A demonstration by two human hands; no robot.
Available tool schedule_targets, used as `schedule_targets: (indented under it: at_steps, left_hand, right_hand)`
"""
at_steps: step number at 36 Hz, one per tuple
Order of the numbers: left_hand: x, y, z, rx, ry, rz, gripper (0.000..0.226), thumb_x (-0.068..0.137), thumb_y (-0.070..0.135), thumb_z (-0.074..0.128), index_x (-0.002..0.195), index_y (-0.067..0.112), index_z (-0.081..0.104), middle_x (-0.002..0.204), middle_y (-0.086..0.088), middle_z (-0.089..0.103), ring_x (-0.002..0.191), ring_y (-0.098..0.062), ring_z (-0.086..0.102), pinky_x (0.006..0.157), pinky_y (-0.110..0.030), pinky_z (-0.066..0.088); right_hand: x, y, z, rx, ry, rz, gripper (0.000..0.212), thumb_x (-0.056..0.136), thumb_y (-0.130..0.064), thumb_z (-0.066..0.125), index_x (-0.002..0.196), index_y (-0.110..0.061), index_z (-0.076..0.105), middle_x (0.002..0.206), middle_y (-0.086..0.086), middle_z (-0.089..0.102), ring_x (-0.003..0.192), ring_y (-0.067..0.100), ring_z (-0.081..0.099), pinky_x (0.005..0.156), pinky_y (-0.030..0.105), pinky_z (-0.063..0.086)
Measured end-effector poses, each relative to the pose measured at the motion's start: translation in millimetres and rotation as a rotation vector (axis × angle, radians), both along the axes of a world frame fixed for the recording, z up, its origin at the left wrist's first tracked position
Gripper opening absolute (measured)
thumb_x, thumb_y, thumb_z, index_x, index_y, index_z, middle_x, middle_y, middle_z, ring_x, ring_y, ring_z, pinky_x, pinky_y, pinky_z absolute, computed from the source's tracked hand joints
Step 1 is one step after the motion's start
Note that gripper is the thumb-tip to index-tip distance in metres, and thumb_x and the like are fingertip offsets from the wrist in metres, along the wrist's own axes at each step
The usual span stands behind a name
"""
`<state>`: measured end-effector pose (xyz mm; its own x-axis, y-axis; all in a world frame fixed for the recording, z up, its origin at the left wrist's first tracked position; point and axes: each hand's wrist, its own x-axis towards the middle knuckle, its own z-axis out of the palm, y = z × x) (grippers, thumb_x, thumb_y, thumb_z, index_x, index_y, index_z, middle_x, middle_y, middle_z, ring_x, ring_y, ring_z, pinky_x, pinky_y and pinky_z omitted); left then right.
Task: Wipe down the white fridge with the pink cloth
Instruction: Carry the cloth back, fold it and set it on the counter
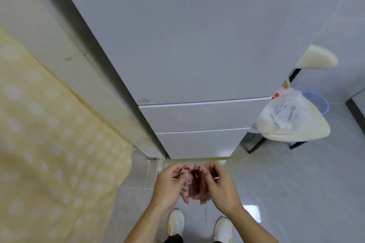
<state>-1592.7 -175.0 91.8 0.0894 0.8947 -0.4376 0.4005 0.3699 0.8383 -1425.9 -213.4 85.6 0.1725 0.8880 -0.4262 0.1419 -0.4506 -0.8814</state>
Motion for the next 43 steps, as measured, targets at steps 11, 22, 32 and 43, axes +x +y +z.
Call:
schedule_targets:
  at_steps: [11,22,32,43]
  left_hand:
    - [-25.2,55.5,-2.0,-0.043,-0.002,-0.242,0.024,0.093,0.007,0.075,0.096,0.029,0.080,0.090,0.008,0.079,0.088,-0.008,0.074,0.080,-0.027,0.060]
    - [0.6,87.0,3.0,-0.049,-0.113,-0.287,0.018,0.102,0.011,0.063,0.107,0.024,0.075,0.094,-0.003,0.078,0.089,-0.021,0.074,0.078,-0.027,0.057]
    - [74.3,83.4,15.8,-0.027,-0.116,-0.434,0.017,0.104,0.018,0.060,0.111,0.024,0.074,0.102,-0.005,0.077,0.095,-0.025,0.073,0.086,-0.037,0.059]
    - [203.3,31.4,26.3,-0.065,-0.160,-0.491,0.020,0.107,0.011,0.055,0.113,0.014,0.073,0.103,-0.010,0.076,0.094,-0.025,0.072,0.085,-0.035,0.058]
  right_hand:
    - [-2.6,-4.0,38.3,0.010,0.064,-0.231,0.028,0.110,-0.032,0.052,0.098,-0.014,0.069,0.071,0.032,0.065,0.053,0.044,0.067,0.050,0.041,0.053]
    - [12.2,-21.9,63.2,0.007,-0.120,-0.487,0.022,0.108,-0.033,0.055,0.097,-0.017,0.066,0.063,0.009,0.069,0.055,0.019,0.070,0.058,0.020,0.052]
    - [74.6,-87.5,68.4,-0.051,-0.215,-0.744,0.023,0.101,-0.036,0.069,0.087,-0.016,0.067,0.073,-0.001,0.072,0.064,0.009,0.065,0.058,0.016,0.047]
    - [168.7,-164.1,77.7,-0.035,-0.048,-0.907,0.025,0.105,-0.018,0.063,0.093,0.003,0.059,0.058,0.006,0.067,0.052,0.018,0.070,0.057,0.037,0.051]
